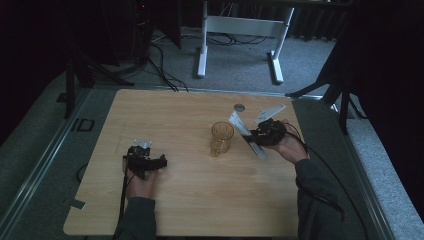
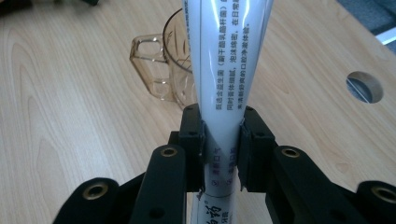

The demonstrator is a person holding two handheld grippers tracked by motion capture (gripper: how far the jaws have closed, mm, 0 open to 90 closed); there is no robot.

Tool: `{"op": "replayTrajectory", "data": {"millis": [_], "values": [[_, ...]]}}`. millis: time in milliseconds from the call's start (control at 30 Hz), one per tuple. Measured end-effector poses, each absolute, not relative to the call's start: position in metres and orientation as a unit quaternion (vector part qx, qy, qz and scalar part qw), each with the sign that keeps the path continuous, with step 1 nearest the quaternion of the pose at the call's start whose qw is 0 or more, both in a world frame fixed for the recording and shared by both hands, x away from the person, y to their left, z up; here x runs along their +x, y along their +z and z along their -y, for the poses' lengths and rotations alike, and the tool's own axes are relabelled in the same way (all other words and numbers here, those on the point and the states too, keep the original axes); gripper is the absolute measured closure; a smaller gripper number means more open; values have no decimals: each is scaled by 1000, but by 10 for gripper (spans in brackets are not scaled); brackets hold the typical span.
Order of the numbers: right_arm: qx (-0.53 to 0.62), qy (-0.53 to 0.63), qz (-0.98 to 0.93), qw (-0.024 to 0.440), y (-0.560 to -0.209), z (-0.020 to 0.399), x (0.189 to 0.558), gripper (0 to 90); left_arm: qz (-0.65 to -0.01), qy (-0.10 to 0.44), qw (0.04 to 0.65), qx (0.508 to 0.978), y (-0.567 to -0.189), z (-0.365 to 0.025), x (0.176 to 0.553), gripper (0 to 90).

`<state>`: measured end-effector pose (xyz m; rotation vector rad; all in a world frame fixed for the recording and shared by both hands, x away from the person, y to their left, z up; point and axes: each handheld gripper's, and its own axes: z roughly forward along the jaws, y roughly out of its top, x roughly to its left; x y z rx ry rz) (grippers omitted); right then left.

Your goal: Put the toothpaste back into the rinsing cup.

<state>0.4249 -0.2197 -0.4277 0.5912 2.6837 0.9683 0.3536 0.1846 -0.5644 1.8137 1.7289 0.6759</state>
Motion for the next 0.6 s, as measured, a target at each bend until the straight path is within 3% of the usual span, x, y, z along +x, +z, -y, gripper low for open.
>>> {"op": "replayTrajectory", "data": {"millis": [600], "values": [[238,378,-884,140,-414,223,428,750,-642,251,270,673,-564,-185,354,22]]}}
